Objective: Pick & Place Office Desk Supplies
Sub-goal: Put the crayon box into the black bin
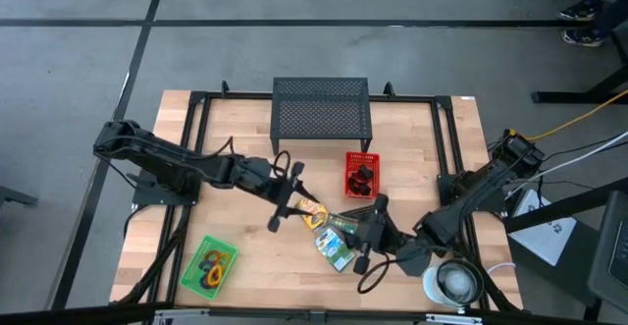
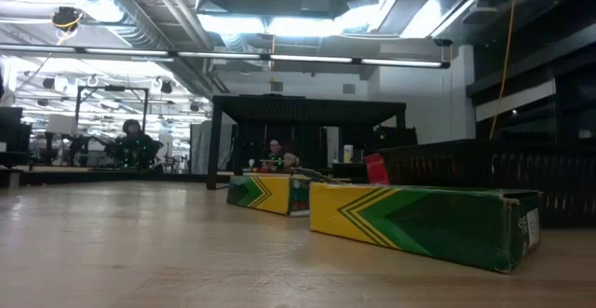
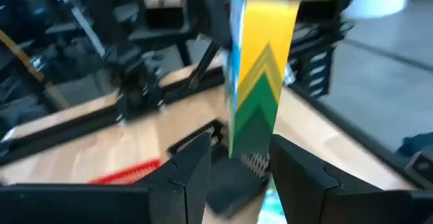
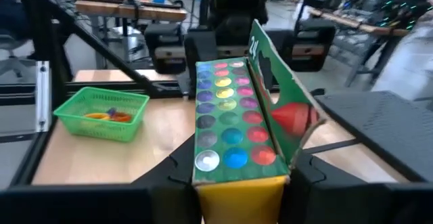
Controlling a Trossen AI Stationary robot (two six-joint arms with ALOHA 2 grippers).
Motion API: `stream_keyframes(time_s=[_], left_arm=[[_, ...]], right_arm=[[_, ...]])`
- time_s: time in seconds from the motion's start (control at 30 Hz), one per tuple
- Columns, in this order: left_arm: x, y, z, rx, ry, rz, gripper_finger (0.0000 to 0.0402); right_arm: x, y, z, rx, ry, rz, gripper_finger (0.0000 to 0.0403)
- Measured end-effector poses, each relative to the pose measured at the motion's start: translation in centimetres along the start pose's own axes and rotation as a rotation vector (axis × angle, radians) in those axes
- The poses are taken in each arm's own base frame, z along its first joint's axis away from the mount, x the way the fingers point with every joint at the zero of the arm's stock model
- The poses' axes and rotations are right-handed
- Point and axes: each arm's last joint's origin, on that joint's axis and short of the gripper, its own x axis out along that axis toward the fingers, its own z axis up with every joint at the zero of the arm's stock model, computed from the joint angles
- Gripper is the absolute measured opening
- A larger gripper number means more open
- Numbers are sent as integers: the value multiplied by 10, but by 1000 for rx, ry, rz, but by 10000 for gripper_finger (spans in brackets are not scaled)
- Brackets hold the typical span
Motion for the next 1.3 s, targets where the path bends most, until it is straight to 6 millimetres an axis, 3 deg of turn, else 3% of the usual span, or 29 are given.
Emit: stream_keyframes(time_s=[0.37, 0.8, 0.93, 1.13, 1.3], left_arm=[[8, -3, -6, 11, 16, -23, 162], [8, 1, -7, 9, 9, -24, 164], [8, 2, -9, 27, 29, 21, 145], [8, 2, -9, 41, 43, 43, 82], [8, 2, -12, 57, 79, 38, 82]], right_arm=[[25, -14, 9, 9, -18, 41, 121], [39, -23, 15, 13, -45, 70, 118], [42, -25, 18, 14, -62, 85, 126], [42, -25, 17, 0, -59, 85, 123], [37, -20, 17, 5, -62, 101, 138]])
